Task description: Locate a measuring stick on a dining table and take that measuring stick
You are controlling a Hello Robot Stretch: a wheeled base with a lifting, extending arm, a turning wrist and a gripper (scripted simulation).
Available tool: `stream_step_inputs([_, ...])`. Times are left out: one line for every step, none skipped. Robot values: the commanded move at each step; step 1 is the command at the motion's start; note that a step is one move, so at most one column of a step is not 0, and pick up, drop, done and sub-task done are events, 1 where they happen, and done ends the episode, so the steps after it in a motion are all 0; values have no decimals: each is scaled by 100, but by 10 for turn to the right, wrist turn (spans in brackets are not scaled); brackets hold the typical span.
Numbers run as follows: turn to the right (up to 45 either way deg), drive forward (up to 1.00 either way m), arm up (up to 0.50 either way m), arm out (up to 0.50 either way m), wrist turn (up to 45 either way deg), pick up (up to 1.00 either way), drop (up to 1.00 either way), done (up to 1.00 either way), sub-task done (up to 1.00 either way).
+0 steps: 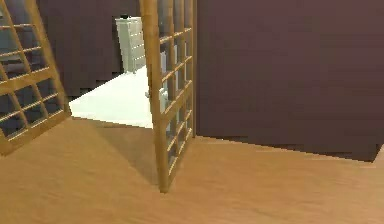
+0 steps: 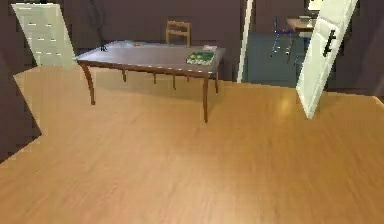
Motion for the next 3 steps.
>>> stream_step_inputs([450, 0, 0, 0, 0, 0, 0, 0, 0])
stream_step_inputs([450, 0, 0, 0, 0, 0, 0, 0, 0])
stream_step_inputs([240, 0, 0, 0, 0, 0, 0, 0, 0])
